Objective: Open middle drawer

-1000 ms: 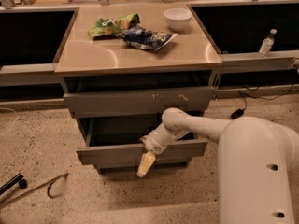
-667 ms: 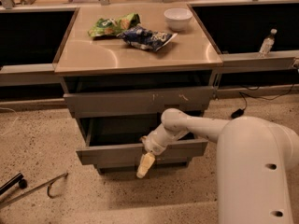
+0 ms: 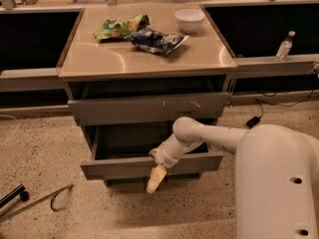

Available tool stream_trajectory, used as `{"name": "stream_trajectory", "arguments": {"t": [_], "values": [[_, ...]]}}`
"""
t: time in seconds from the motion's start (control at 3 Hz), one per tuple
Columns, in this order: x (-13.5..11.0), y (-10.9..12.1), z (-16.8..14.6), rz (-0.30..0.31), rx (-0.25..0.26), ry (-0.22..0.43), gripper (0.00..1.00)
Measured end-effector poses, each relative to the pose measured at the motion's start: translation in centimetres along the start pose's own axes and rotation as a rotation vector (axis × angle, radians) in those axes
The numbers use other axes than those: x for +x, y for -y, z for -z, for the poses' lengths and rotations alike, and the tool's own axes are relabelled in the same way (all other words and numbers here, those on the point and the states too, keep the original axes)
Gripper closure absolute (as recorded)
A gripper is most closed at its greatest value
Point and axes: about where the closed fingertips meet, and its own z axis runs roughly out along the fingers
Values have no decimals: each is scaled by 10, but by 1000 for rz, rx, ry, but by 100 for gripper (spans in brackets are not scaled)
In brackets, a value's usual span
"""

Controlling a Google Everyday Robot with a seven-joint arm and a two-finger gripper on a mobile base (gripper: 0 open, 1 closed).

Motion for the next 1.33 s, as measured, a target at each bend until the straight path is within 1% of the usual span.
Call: {"name": "stream_trajectory", "arguments": {"t": [0.33, 0.67, 1.0, 1.33], "values": [[0, 0, -2, 6, -1, -4, 0], [7, -27, -8, 41, -24, -26, 0], [20, -95, -5, 36, -76, -38, 0], [20, -95, -5, 35, -77, -38, 0]]}}
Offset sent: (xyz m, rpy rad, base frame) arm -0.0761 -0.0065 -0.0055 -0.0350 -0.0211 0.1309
